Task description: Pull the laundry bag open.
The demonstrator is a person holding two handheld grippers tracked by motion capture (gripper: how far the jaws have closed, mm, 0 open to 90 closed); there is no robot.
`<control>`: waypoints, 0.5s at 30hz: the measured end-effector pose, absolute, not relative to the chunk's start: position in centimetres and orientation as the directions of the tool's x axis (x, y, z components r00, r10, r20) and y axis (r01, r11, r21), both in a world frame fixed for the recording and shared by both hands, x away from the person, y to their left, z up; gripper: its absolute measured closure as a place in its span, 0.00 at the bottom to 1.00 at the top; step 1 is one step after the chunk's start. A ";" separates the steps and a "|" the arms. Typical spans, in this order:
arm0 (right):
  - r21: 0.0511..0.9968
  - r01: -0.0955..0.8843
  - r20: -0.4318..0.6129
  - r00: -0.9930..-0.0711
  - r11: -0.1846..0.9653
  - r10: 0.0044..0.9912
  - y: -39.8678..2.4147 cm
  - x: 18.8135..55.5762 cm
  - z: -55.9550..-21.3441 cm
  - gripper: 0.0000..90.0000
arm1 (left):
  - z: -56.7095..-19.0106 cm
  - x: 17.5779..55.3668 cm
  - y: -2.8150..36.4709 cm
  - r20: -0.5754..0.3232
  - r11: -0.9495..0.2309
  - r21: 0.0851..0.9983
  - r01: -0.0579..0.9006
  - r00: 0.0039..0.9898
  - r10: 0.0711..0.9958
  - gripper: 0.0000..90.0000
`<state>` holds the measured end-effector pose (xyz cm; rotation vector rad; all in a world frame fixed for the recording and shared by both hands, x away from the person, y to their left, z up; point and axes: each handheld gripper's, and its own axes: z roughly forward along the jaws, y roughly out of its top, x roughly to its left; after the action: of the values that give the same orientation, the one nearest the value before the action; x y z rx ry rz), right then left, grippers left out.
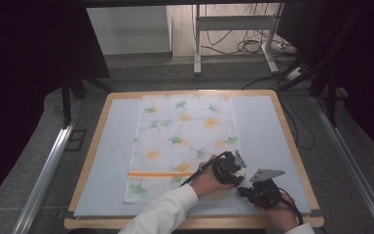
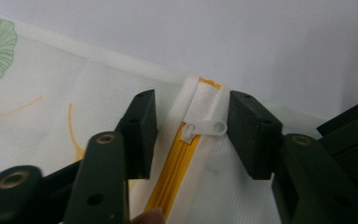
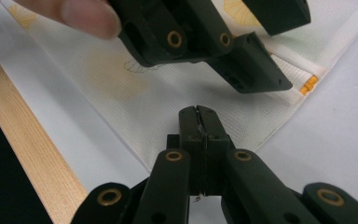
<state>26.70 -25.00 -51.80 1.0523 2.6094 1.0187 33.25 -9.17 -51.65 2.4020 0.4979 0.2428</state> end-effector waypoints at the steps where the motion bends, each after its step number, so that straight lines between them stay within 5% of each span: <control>1: 0.643 0.559 0.108 -0.743 0.524 0.660 -25.0 26.7 -51.8 1.00 | -51.7 33.3 -9.2 0.045 -0.708 0.645 0.288 0.910 0.411 0.62; 15: 0.644 0.557 0.107 -0.745 0.525 0.658 -25.0 26.7 -51.8 1.00 | -51.3 34.4 -9.5 -0.030 -0.697 0.642 0.321 0.918 0.395 0.74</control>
<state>26.73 -24.99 -51.82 1.0472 2.6102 1.0194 34.44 -9.47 -51.27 2.3961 0.5074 0.1439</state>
